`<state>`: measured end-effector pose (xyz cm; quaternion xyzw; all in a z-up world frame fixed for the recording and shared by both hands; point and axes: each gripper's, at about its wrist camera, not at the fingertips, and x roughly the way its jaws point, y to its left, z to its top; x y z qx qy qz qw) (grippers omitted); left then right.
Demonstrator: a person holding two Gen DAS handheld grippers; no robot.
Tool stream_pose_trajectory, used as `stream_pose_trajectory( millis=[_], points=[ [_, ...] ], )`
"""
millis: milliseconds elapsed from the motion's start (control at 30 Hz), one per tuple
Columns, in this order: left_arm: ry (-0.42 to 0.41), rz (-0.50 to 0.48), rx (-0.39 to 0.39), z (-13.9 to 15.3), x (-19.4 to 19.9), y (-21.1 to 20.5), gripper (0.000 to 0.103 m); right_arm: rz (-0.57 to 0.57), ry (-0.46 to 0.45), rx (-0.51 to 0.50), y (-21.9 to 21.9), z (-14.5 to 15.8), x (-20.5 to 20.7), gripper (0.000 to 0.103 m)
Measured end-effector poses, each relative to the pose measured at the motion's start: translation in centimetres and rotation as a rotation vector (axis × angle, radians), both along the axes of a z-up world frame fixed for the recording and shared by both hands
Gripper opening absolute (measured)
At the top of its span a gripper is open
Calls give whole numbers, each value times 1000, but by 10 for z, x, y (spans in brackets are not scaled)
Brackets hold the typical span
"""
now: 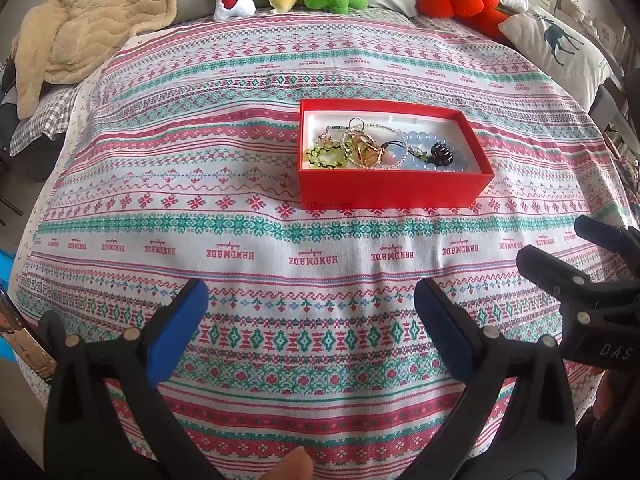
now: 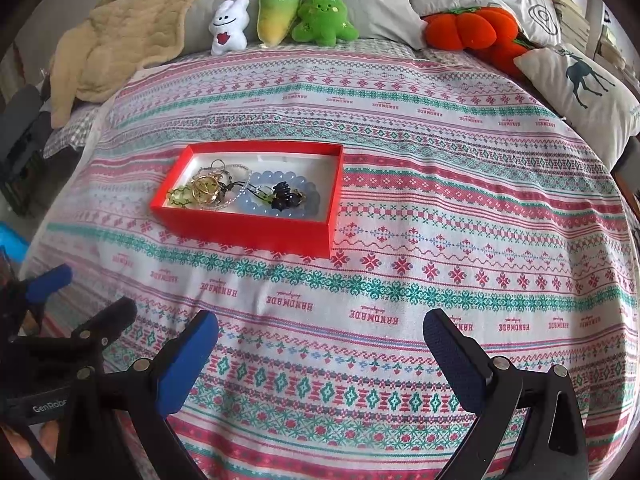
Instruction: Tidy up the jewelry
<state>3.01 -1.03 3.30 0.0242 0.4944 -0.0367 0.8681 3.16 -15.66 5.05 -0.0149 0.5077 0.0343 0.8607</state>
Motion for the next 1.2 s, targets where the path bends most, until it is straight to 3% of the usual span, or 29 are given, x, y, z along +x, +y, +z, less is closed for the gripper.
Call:
stream_pose_trajectory(
  millis=[1200],
  points=[
    [3, 8, 4, -1, -3, 3, 102, 4, 21, -20, 6, -7, -3, 103]
  ],
)
